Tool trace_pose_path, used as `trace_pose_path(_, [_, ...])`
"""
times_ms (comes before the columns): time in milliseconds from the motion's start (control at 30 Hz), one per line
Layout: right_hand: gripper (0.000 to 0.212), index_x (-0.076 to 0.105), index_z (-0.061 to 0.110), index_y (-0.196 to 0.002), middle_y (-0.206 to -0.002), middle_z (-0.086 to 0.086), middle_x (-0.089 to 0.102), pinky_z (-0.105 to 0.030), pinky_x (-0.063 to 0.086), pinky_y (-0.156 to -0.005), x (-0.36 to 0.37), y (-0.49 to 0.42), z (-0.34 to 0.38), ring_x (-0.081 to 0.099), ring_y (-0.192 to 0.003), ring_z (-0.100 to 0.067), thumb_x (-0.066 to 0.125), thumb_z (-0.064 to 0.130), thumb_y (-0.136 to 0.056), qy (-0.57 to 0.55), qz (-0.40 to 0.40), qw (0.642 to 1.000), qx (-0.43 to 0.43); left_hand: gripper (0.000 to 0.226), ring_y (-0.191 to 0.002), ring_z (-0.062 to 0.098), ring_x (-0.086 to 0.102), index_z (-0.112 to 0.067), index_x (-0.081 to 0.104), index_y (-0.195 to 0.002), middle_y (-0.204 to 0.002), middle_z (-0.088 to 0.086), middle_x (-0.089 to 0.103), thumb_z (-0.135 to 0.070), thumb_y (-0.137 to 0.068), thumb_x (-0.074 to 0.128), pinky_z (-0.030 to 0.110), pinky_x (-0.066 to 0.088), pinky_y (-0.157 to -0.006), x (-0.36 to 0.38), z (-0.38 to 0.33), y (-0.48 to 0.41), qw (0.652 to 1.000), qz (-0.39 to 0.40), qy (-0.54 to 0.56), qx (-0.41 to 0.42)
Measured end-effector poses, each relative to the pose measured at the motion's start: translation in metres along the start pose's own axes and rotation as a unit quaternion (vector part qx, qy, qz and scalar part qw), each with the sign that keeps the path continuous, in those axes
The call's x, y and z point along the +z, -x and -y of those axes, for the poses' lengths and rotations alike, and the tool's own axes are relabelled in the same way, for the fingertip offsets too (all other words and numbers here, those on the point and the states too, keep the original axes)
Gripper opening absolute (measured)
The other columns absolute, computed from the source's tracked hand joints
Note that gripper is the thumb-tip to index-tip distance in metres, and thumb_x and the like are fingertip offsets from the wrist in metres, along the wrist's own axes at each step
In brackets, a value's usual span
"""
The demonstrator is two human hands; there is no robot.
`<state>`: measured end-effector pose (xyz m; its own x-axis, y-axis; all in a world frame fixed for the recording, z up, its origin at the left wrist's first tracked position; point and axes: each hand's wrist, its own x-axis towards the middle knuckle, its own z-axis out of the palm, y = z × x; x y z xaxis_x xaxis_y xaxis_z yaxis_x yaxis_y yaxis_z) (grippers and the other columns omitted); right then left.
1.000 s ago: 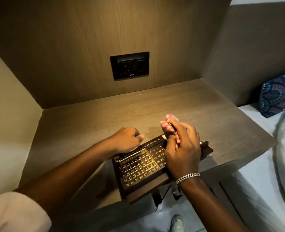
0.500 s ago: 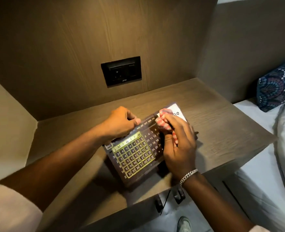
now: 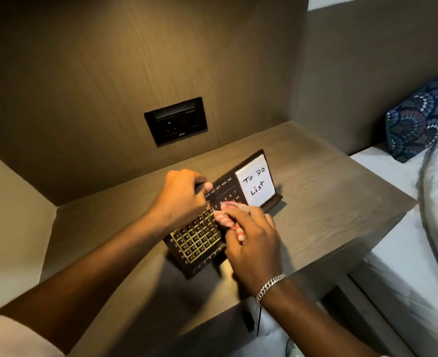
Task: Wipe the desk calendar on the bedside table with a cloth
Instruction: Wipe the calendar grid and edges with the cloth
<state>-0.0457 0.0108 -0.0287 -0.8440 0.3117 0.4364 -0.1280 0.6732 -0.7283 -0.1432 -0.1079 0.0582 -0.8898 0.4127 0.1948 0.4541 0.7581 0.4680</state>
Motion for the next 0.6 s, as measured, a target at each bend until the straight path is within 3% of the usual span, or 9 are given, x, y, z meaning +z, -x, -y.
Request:
trace_pose_path(67, [0.04, 0.065, 0.031, -0.118, -0.118, 0.01, 0.062, -0.017, 0.044, -0.087, 0.004, -0.007, 0.011, 0.053, -0.107, -0.01, 0.058, 0.013, -0.083, -0.041, -0.007, 0.999, -0.014, 0.02, -0.061, 0.001, 0.052, -0.015, 0.07, -0.077, -0.065, -0.014, 0.057, -0.012, -0.091, 0.056, 0.014, 0.031, -0.051, 0.001, 0.001, 0.002, 0.999, -0.004, -0.015, 0.029])
trace_pose_path(167, [0.04, 0.063, 0.031, -0.118, -0.12, 0.011, 0.06, -0.007, 0.034, -0.083, 0.005, -0.018, 0.013, 0.049, -0.107, -0.009, 0.055, 0.013, -0.084, -0.027, -0.04, 0.999, -0.009, 0.024, -0.062, 0.01, 0.054, -0.009, 0.066, -0.072, -0.067, -0.001, 0.064, -0.012, -0.092, 0.053, 0.031, 0.036, -0.054, -0.002, 0.005, 0.003, 0.997, 0.014, -0.023, 0.071])
trace_pose_path(233, [0.041, 0.063, 0.03, -0.119, -0.122, 0.009, 0.059, -0.007, 0.033, -0.081, 0.002, -0.017, 0.001, 0.049, -0.107, -0.012, 0.055, 0.011, -0.084, -0.012, -0.049, 0.998, 0.031, 0.023, -0.079, 0.01, 0.06, -0.009, 0.069, -0.099, -0.092, 0.002, 0.072, -0.015, -0.097, 0.048, 0.028, 0.043, -0.064, -0.007, 0.01, 0.003, 0.994, 0.073, -0.007, 0.082])
trace_pose_path(267, [0.04, 0.063, 0.03, -0.119, -0.123, 0.008, 0.059, -0.009, 0.036, -0.082, 0.001, -0.012, -0.005, 0.05, -0.107, -0.014, 0.055, 0.011, -0.084, -0.001, -0.043, 0.998, 0.041, 0.029, -0.098, 0.01, 0.06, -0.011, 0.063, -0.121, -0.114, 0.0, 0.069, -0.018, -0.099, 0.044, 0.024, 0.045, -0.077, -0.01, 0.014, 0.003, 0.99, 0.118, 0.002, 0.081])
trace_pose_path(333, [0.037, 0.064, 0.029, -0.116, -0.123, 0.007, 0.06, -0.012, 0.036, -0.083, 0.004, -0.001, -0.011, 0.051, -0.107, -0.015, 0.055, 0.014, -0.084, 0.024, -0.027, 0.999, 0.039, 0.054, -0.139, 0.009, 0.03, -0.016, 0.025, -0.151, -0.152, -0.004, 0.032, -0.031, -0.101, 0.039, 0.024, 0.025, -0.11, -0.012, 0.021, 0.003, 0.973, 0.212, 0.007, 0.086])
trace_pose_path(400, [0.036, 0.064, 0.031, -0.115, -0.121, 0.009, 0.06, -0.007, 0.03, -0.085, 0.011, 0.009, -0.006, 0.051, -0.107, -0.014, 0.054, 0.018, -0.083, 0.019, -0.017, 0.999, 0.039, 0.076, -0.144, 0.0, -0.008, -0.022, -0.007, -0.153, -0.155, -0.011, -0.01, -0.049, -0.095, 0.036, 0.015, -0.001, -0.112, -0.012, 0.025, 0.005, 0.958, 0.268, -0.001, 0.107])
trace_pose_path(433, [0.036, 0.064, 0.032, -0.116, -0.121, 0.01, 0.06, -0.006, 0.03, -0.086, 0.013, 0.011, -0.002, 0.052, -0.109, -0.013, 0.054, 0.019, -0.083, 0.007, -0.012, 0.999, 0.036, 0.083, -0.14, -0.006, -0.02, -0.025, -0.014, -0.151, -0.151, -0.015, -0.021, -0.055, -0.092, 0.036, 0.009, -0.008, -0.108, -0.012, 0.027, 0.005, 0.954, 0.276, -0.01, 0.121])
trace_pose_path(500, [0.038, 0.064, 0.031, -0.118, -0.122, 0.011, 0.061, -0.01, 0.033, -0.091, 0.013, 0.007, 0.005, 0.053, -0.113, -0.012, 0.056, 0.016, -0.084, -0.023, -0.008, 1.0, 0.004, 0.089, -0.134, -0.013, -0.029, -0.027, -0.021, -0.149, -0.148, -0.017, -0.031, -0.06, -0.091, 0.037, 0.002, -0.014, -0.102, -0.013, 0.03, 0.005, 0.947, 0.279, -0.035, 0.153])
trace_pose_path(600, [0.039, 0.064, 0.028, -0.119, -0.123, 0.01, 0.063, -0.013, 0.033, -0.093, 0.006, -0.011, 0.002, 0.054, -0.113, -0.013, 0.057, 0.011, -0.085, -0.016, -0.028, 0.999, -0.021, 0.095, -0.14, -0.005, -0.026, -0.022, -0.021, -0.149, -0.154, -0.008, -0.029, -0.065, -0.088, 0.038, 0.013, -0.013, -0.111, -0.014, 0.031, 0.003, 0.938, 0.268, -0.081, 0.204])
